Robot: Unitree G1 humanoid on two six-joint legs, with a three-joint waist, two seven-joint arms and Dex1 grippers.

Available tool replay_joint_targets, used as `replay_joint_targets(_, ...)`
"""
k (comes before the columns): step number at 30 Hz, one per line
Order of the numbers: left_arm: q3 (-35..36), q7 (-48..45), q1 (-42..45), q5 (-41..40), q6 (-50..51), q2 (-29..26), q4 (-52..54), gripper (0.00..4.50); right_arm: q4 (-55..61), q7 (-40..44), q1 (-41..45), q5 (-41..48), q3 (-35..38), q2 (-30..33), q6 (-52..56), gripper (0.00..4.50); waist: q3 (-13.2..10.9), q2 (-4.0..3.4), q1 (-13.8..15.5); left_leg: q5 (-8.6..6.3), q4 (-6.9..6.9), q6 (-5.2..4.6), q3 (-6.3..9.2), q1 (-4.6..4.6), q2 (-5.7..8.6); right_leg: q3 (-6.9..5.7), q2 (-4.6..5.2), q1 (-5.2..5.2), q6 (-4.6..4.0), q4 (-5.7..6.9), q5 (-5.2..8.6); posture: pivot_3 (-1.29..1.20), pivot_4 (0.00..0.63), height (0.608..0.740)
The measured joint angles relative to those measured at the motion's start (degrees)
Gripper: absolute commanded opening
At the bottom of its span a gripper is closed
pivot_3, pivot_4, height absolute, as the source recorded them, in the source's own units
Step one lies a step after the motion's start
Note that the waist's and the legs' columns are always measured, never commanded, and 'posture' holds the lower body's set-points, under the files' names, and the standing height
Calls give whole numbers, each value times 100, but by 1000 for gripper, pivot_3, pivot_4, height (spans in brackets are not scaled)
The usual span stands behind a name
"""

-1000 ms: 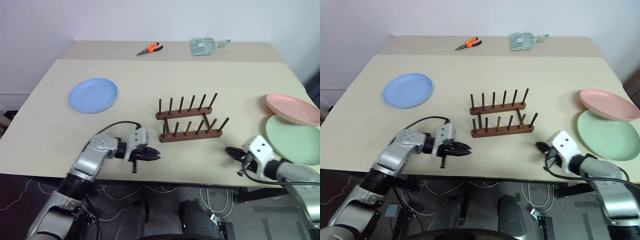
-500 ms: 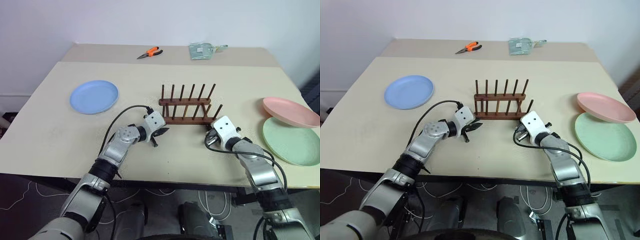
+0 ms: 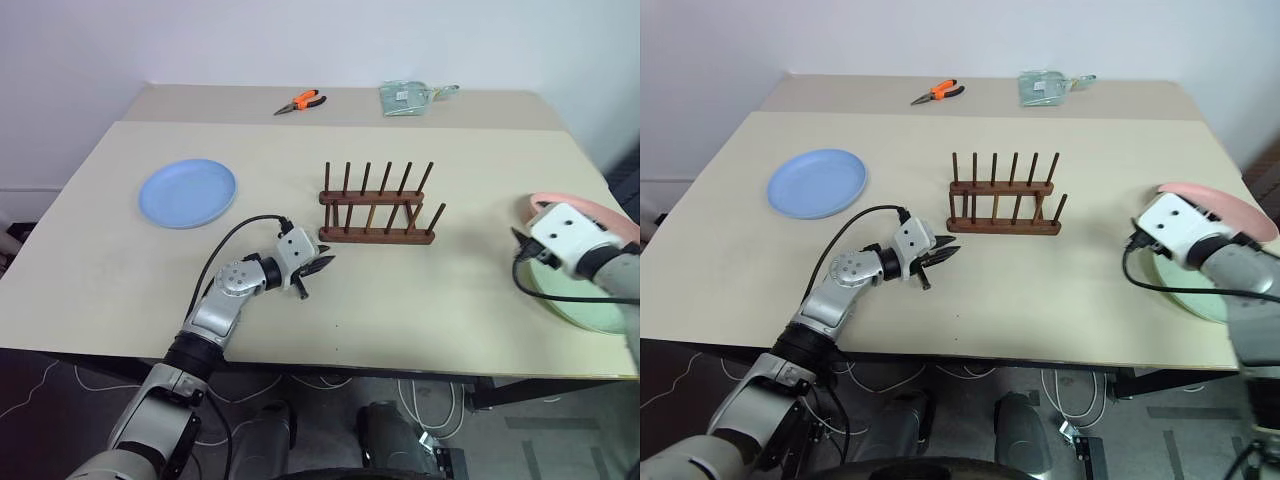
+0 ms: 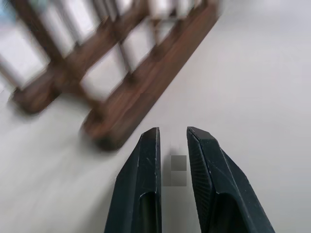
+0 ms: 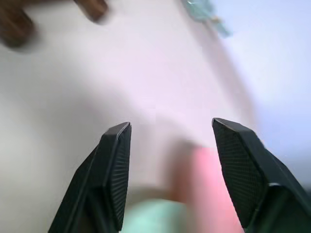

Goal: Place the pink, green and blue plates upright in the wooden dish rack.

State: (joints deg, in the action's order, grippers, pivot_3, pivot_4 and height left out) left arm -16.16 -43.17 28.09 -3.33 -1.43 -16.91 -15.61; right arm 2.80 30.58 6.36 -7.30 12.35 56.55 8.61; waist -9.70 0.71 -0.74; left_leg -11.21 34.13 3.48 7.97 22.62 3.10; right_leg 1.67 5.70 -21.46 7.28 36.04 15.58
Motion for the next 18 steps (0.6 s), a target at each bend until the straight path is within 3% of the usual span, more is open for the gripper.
replay_joint_targets(5,0,-546,22,-415,214,17,803,835,-1238,-259,328,-881,-481,482,-385,2807,-2,2,2,0,1,-1,-13,4,9,0,17,1,-4,-11,2,0,150,740)
replay_joint_targets(11,14,-679,98,-608,435,76,1174,835,-3287,-739,1326,-1627,-1363,456,-976,2807,-9,-2,-26,0,1,-2,-16,2,9,1,17,-1,-3,-8,2,0,150,740)
replay_joint_targets(14,22,-652,87,-607,495,55,1193,835,-3880,-891,1541,-1753,-1582,347,-1200,2088,-11,-3,-21,-1,0,-3,-16,4,9,1,17,-1,0,-9,2,0,150,740)
replay_joint_targets(18,69,-610,-115,-605,510,-64,1359,835,-4081,-1005,1644,-1825,-1661,311,-1308,53,-16,-10,-27,-1,0,-4,-16,4,10,2,16,-2,1,-8,2,0,150,740)
